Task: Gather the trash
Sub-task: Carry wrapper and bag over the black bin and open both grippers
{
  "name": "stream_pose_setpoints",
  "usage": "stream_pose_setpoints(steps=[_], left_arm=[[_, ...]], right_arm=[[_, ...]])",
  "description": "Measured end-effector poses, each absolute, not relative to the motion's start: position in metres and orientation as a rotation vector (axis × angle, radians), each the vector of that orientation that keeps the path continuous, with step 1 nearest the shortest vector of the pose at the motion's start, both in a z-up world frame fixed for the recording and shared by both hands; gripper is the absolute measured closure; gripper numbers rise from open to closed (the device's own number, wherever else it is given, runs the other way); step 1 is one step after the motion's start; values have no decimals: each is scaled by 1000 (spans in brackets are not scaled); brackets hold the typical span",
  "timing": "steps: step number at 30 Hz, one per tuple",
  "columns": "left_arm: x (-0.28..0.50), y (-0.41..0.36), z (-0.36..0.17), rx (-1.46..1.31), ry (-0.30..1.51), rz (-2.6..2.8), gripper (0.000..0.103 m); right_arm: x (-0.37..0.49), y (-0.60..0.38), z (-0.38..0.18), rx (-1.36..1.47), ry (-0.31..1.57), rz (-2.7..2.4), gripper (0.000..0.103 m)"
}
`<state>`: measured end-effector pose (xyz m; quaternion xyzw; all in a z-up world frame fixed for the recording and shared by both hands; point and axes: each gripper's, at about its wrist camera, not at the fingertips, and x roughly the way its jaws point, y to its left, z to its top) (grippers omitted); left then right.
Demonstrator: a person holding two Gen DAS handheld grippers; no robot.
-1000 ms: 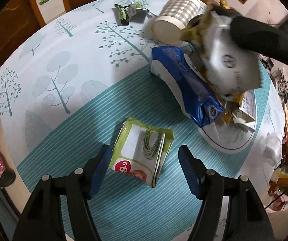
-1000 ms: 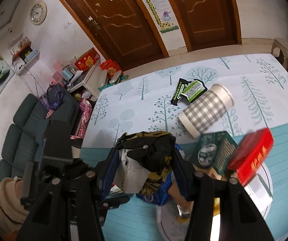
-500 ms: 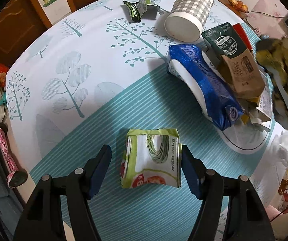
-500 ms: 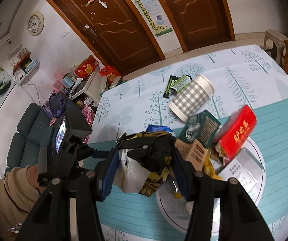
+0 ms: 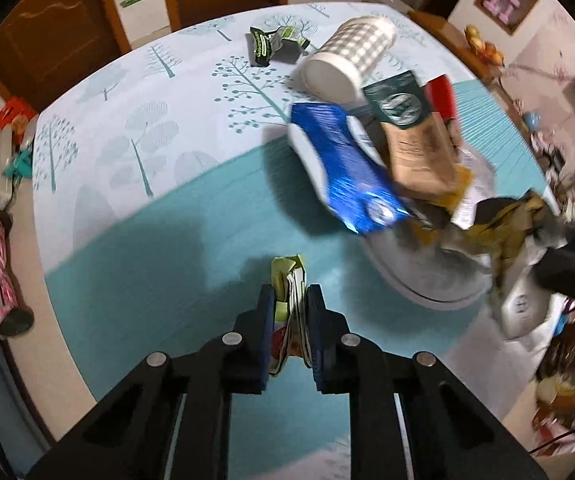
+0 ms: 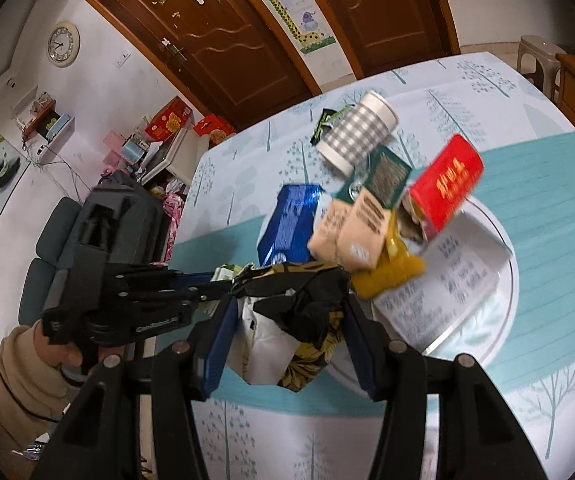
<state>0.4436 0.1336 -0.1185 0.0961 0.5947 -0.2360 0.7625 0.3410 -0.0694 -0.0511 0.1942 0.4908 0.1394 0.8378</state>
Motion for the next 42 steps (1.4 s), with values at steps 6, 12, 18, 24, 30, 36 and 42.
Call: stream_pose_setpoints(steps=[6,12,18,24,30,36,42], left_arm=[[372,121,-88,65,1266,-473,90],[294,96,-50,-9,1166,-406,90],[221,62,-35,-85,1092,-344,90],[145,19,-37,-126,1063,-309,90],[95,-9,-49,-123,1082,-301,89],[64,-27,-83,-110,1157,-290,89],[50,-36,-134,-78,1210,-292,89]], right_arm=[[302,-82,-39,388,1040,314,50],[245,-109,-27,368,1029,360,50],[180,-147,-18,336,1009,402,50],[117,-184,-16,291,1017,435,50],[68,-212,-29,305,1052,441,50],[37,-226,-57,335,1114,415,50],[23,-234,-105,397,1171,351,50]])
